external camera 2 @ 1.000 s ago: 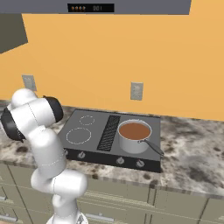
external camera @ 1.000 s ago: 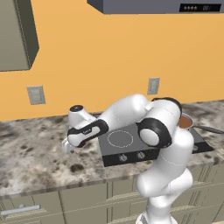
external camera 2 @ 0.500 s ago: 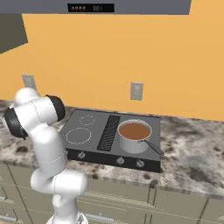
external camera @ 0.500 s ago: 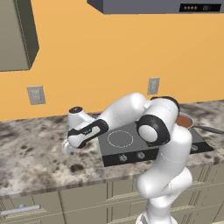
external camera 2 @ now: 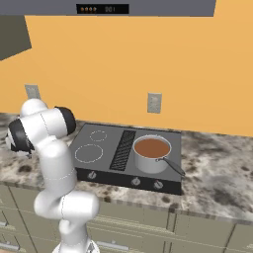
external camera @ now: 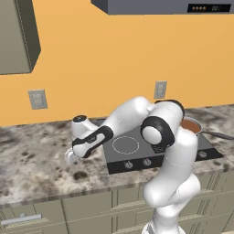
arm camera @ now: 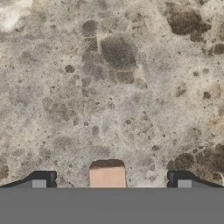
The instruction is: Pick up the sugar cube(s) and place them in the saucepan with hot chocolate.
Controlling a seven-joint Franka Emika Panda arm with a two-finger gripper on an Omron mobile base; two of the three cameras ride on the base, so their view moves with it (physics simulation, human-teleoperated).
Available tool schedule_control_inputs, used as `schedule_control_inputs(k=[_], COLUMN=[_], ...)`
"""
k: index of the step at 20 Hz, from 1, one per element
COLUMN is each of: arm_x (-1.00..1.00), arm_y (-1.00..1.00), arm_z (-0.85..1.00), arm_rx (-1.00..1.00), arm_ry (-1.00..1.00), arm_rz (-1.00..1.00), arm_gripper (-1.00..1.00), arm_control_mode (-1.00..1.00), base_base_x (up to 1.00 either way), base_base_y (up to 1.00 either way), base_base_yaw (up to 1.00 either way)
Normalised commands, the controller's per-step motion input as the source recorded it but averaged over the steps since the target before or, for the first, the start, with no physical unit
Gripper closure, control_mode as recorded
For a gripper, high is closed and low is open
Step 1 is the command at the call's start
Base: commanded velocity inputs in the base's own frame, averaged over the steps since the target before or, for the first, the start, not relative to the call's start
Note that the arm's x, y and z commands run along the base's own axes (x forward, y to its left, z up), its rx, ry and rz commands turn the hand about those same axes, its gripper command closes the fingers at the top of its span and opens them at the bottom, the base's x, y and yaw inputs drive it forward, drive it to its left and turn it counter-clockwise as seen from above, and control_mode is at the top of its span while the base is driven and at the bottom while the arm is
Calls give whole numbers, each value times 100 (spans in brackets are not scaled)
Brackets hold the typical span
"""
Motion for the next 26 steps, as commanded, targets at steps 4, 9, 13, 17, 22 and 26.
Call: schedule_control_inputs(k=[4,9,13,17,22,26], arm_x=[0,0,0,0,0,0], arm_y=[0,0,0,0,0,-3], arm_z=[-18,-4,-3,-1,0,0], arm_rx=[0,0,0,0,0,0], arm_ry=[0,0,0,0,0,0], arm_rz=[0,0,0,0,0,0], arm_gripper=[-100,-100,100,100,100,100], arm_control_mode=[-100,-100,-100,-100,-100,-100], base_base_x=[0,0,0,0,0,0], base_base_y=[0,0,0,0,0,0], base_base_yaw=[0,0,0,0,0,0])
